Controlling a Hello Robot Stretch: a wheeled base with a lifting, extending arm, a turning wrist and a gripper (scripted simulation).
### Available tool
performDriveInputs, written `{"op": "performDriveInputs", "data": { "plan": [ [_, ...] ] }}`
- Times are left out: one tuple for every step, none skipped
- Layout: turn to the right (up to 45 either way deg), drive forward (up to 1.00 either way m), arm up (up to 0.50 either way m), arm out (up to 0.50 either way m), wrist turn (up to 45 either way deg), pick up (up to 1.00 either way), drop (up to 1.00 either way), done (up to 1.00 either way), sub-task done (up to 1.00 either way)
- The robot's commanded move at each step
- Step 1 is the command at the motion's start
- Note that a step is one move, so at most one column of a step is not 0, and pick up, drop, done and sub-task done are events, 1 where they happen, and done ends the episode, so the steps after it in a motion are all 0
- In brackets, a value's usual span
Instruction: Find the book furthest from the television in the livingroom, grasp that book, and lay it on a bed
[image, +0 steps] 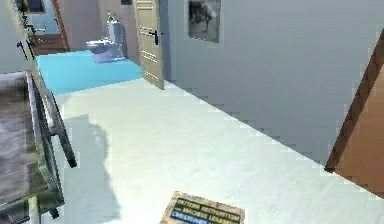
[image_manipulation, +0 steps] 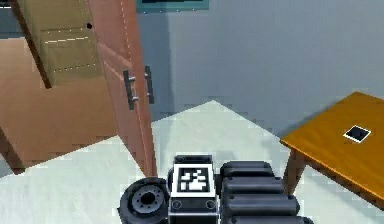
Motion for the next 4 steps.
{"op": "performDriveInputs", "data": {
  "plan": [
    [-12.0, 0.0, 0.0, 0.0, 0.0, 0.0, 0.0, 0.0, 0.0],
    [-3.0, 0.0, 0.0, 0.0, 0.0, 0.0, 0.0, 0.0, 0.0],
    [45.0, 0.0, 0.0, 0.0, 0.0, 0.0, 0.0, 0.0, 0.0],
    [45.0, 0.0, 0.0, 0.0, 0.0, 0.0, 0.0, 0.0, 0.0]
  ]
}}
